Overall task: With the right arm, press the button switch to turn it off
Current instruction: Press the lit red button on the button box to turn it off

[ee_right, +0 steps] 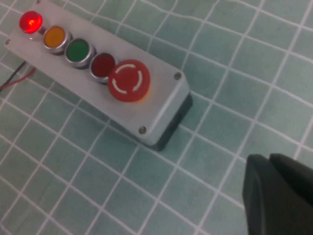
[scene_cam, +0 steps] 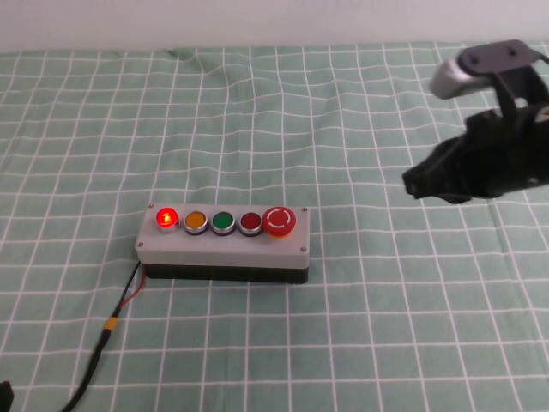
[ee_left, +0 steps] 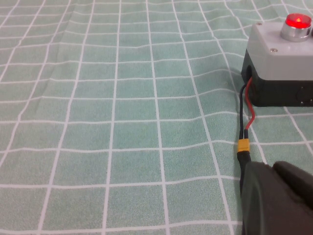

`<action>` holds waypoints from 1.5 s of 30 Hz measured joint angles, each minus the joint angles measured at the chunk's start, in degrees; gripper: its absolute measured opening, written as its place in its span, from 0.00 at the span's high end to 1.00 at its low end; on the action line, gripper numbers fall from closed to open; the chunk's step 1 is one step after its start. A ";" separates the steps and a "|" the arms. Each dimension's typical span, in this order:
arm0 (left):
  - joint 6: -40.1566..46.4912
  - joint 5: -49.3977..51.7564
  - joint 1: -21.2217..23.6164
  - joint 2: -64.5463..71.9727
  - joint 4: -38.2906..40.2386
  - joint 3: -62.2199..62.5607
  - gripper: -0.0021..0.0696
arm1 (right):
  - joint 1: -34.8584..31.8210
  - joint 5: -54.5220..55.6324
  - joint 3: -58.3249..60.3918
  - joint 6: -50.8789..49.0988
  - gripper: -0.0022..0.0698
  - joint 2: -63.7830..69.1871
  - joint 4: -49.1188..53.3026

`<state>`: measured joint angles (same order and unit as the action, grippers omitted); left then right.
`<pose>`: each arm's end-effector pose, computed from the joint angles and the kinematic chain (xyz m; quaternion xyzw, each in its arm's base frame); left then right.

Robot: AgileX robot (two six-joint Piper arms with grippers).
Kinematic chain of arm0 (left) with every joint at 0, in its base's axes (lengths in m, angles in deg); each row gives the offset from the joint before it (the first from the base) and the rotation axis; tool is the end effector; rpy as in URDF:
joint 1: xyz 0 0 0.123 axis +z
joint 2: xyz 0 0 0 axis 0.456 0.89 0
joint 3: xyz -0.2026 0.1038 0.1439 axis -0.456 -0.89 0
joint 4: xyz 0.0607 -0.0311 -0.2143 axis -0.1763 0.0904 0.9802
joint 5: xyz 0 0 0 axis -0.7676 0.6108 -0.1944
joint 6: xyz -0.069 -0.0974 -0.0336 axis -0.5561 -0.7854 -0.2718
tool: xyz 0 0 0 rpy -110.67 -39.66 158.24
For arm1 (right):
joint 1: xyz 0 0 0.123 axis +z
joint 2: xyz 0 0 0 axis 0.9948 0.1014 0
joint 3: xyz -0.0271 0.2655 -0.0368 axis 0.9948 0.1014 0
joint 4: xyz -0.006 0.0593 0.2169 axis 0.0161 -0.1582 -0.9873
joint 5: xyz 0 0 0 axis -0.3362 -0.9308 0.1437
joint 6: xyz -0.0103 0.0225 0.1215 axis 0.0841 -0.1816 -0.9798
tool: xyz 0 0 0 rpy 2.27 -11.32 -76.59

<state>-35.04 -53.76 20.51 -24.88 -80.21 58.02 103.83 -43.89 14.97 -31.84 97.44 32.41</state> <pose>0.0715 -0.0072 0.1604 0.0655 0.8067 -0.0148 0.5872 0.2670 0.1403 0.2776 -0.2131 0.8978 0.2206 0.3159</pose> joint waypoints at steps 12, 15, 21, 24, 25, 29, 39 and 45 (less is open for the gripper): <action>0.00 0.00 0.00 0.00 0.00 0.00 0.98 | 17.66 -0.22 -29.40 -5.35 0.99 23.15 11.40; 0.00 0.00 0.00 0.00 0.00 0.00 0.98 | 20.02 -0.47 -36.14 -5.48 0.99 28.57 11.40; 0.00 0.00 0.00 0.00 0.00 0.00 0.98 | 23.54 -3.50 -49.14 -5.48 0.99 38.32 11.64; 0.00 0.00 0.00 0.00 0.00 0.00 0.98 | 24.51 -4.73 -54.29 -5.48 0.98 42.07 11.72; 0.00 0.00 0.00 0.00 0.00 0.00 0.98 | 24.61 -5.19 -55.52 -5.48 0.98 43.01 11.72; 0.00 0.00 0.00 0.00 0.00 0.00 0.98 | 24.89 -5.92 -58.94 -5.48 0.98 46.65 11.72; 0.00 0.00 0.00 0.00 0.00 0.00 0.98 | 25.02 -7.66 -60.54 -5.37 0.99 51.34 12.57; 0.00 0.00 0.00 0.00 0.00 0.00 0.98 | 25.02 -10.34 -62.96 -5.37 0.99 49.68 15.82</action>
<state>-35.04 -53.76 20.51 -24.88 -80.21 58.02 128.85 -54.23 -47.99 -37.20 147.12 48.23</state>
